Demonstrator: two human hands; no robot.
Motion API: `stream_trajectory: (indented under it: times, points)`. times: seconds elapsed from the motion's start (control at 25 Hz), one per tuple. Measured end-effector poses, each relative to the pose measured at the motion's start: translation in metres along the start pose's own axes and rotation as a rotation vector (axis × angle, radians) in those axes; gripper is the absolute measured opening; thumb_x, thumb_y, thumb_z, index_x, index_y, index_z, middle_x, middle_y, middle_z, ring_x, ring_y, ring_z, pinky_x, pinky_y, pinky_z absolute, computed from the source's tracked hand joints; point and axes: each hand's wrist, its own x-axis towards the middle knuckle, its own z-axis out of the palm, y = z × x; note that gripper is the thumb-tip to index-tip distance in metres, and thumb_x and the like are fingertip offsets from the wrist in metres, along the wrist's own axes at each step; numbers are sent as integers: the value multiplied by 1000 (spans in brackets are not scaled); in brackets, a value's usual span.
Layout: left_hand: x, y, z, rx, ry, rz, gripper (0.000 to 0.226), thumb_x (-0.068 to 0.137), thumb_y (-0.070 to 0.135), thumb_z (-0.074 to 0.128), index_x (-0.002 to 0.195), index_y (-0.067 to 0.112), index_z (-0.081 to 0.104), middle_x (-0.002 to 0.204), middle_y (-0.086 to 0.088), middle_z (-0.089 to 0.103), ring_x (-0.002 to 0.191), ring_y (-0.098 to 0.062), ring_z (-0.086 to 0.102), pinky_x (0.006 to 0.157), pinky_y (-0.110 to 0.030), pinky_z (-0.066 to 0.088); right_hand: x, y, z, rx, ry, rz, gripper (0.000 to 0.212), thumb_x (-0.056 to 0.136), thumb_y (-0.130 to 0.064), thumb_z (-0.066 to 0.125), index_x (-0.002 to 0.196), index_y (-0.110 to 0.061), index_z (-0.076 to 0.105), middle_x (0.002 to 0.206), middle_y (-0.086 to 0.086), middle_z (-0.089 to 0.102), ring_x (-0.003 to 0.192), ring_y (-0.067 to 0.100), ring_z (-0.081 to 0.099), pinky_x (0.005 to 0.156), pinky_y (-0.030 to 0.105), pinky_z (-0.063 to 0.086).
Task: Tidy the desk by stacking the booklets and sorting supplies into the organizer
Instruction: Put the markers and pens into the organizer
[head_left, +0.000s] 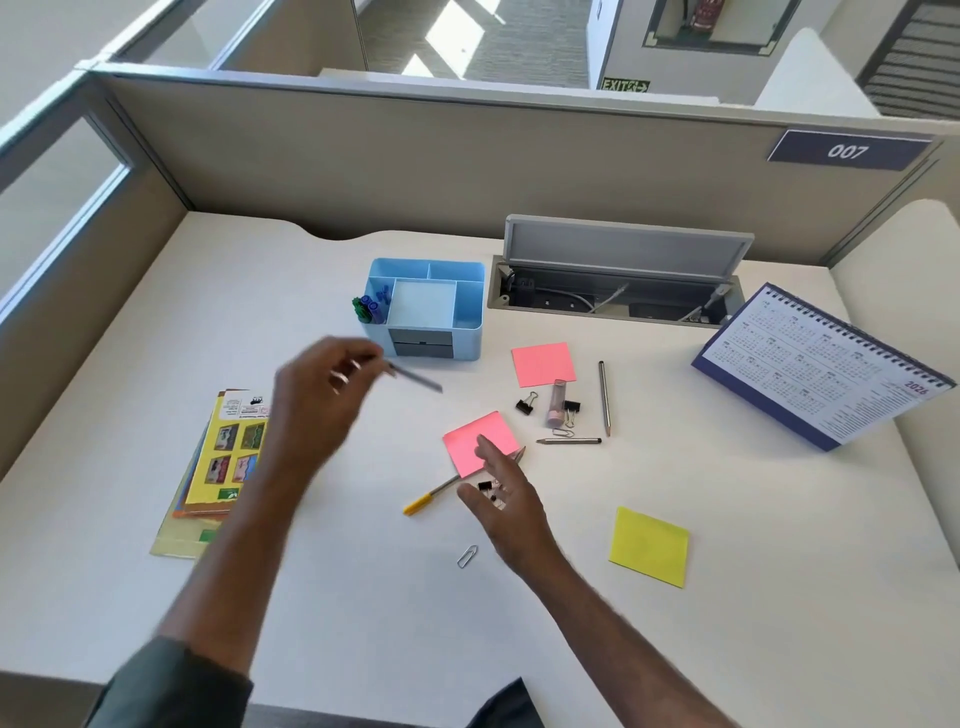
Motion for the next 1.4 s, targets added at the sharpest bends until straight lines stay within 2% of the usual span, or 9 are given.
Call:
stream_trajectory:
  times: [0.12, 0.2, 0.32, 0.56, 0.68, 0.8, 0.88, 1.2, 1.4]
  points:
    - [62, -6, -24, 105, 225, 80, 11, 93, 18, 69, 102, 22, 73, 94, 6, 71, 73, -2, 61, 71, -15, 50, -7, 13, -4, -38, -13, 42, 63, 90, -29, 69, 145, -43, 40, 142, -21, 50, 126, -12, 43, 94, 11, 36]
    - [100, -19, -27, 179, 274, 100, 14, 93, 21, 66, 102, 15, 75, 99, -1, 73, 74, -11, 64, 72, -20, 53, -12, 21, -5, -40, -6, 63, 62, 90, -26, 70, 144, -41, 42, 139, -19, 53, 125, -12, 44, 98, 15, 38]
    - [142, -46, -15, 291, 209, 103, 18, 90, 20, 63, 100, 12, 75, 98, -4, 74, 72, -23, 67, 75, -29, 55, -18, 32, -3, -56, -19, 87, 57, 90, -26, 69, 138, -46, 45, 133, -19, 57, 124, -8, 48, 103, 25, 42]
    - [167, -81, 21, 560, 43, -65, 20, 91, 16, 62, 104, 15, 77, 107, -10, 74, 97, -35, 66, 80, -40, 51, -25, 49, -3, -81, -46, 130, 57, 89, -27, 68, 138, -45, 46, 133, -21, 56, 124, -10, 47, 97, 21, 39]
    - [166, -92, 32, 678, -73, -100, 26, 93, 9, 57, 109, 16, 77, 113, -13, 73, 101, -40, 64, 84, -44, 51, -22, 53, 1, -148, -81, 129, 56, 89, -29, 67, 136, -49, 44, 136, -21, 54, 127, -7, 46, 103, 23, 39]
    - [164, -95, 39, 733, -160, -120, 39, 89, -4, 57, 119, 16, 73, 118, -11, 72, 107, -36, 62, 89, -44, 49, -9, 57, 6, -304, -170, 80, 57, 93, -33, 61, 146, -36, 39, 146, -14, 46, 136, 2, 39, 115, 31, 32]
    - [163, -97, 39, 737, -192, -127, 44, 89, -5, 58, 125, 17, 70, 119, -7, 73, 112, -32, 61, 91, -44, 47, 1, 54, 10, -442, -224, 55, 58, 96, -33, 57, 150, -27, 35, 153, -9, 39, 140, 7, 34, 117, 29, 28]
    - [150, -98, 32, 693, -138, -142, 53, 87, -8, 53, 131, 19, 66, 126, -5, 71, 118, -34, 58, 95, -46, 45, 28, 37, 33, -742, -222, -231, 52, 93, -20, 59, 143, -13, 45, 139, 4, 55, 123, 29, 50, 102, 40, 42]
    - [127, -92, 30, 641, -92, -136, 45, 96, -3, 50, 132, 18, 65, 130, -8, 68, 121, -35, 54, 95, -47, 44, 42, 37, 45, -907, -180, -378, 35, 86, -14, 57, 121, -17, 57, 117, 0, 63, 94, 30, 58, 77, 39, 48]
